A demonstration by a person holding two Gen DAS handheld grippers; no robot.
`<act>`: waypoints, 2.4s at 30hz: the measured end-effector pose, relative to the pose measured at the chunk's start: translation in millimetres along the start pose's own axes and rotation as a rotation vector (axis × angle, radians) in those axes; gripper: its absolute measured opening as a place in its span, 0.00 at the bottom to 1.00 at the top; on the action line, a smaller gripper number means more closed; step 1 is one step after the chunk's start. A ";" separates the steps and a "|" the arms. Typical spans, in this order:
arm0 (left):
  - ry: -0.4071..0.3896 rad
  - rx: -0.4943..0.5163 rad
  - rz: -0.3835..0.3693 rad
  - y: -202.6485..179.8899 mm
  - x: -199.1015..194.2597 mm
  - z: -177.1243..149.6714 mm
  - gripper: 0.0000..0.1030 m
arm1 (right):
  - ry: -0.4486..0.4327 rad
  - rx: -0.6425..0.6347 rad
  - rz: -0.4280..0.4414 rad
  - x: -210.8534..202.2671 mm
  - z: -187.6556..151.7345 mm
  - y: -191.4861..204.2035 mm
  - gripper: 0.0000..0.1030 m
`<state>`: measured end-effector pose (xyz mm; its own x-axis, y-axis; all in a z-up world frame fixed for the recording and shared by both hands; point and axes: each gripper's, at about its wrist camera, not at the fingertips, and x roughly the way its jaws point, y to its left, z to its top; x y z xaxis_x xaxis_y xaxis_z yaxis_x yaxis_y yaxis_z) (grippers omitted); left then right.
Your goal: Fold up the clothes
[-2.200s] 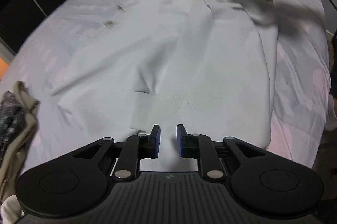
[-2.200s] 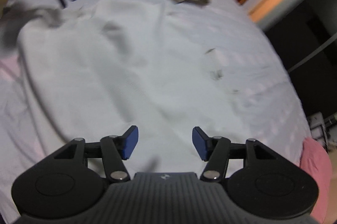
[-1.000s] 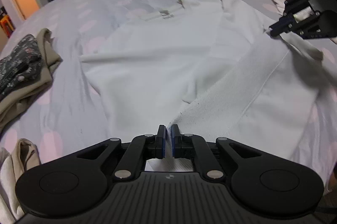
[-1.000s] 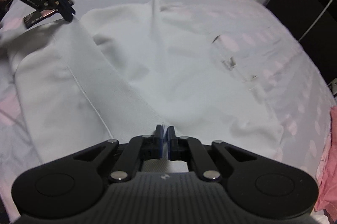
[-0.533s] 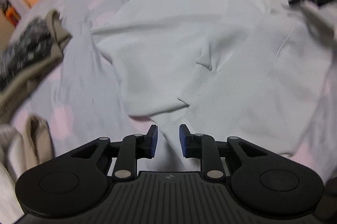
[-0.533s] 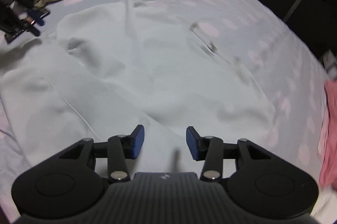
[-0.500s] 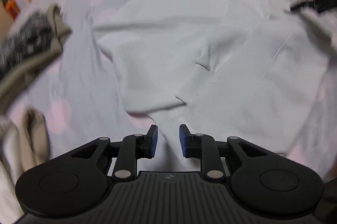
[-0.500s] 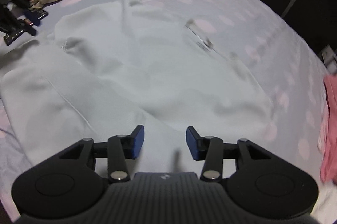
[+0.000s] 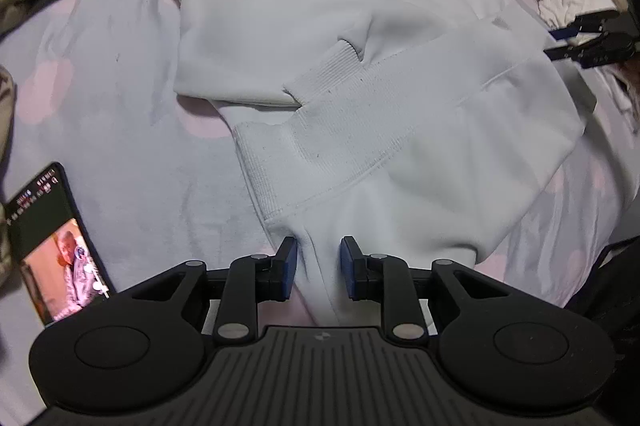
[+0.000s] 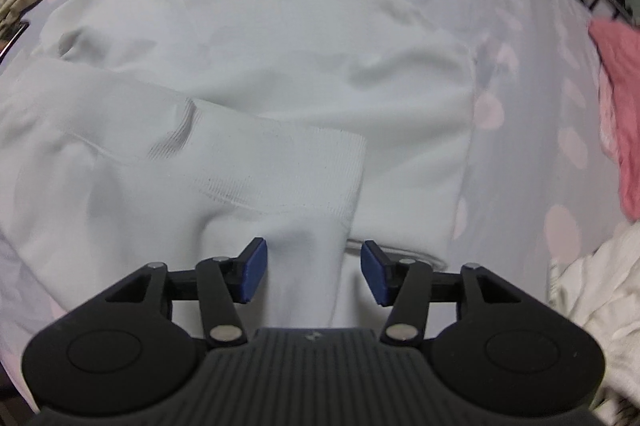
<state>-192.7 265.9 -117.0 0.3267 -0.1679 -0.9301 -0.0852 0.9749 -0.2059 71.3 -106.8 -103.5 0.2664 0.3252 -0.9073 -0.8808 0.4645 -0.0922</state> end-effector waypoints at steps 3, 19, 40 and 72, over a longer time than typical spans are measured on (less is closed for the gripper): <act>0.004 -0.027 0.010 5.8 1.9 -0.7 0.20 | -0.002 0.040 0.039 4.8 1.3 -0.4 0.57; -0.036 -0.104 -0.014 17.1 1.1 -1.1 0.02 | 0.007 0.103 0.058 -2.9 3.5 -9.4 0.07; -0.390 -0.106 -0.095 14.6 -108.4 59.5 0.02 | -0.395 0.354 0.109 -152.0 -18.3 -71.7 0.03; -0.299 -0.044 0.361 17.2 -35.6 119.2 0.18 | -0.208 0.330 -0.058 -40.8 17.6 -79.8 0.38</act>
<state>-93.6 306.2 -51.2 0.5250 0.2362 -0.8177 -0.2808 0.9550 0.0956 137.6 -142.7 -51.9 0.4154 0.4348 -0.7990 -0.6975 0.7161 0.0270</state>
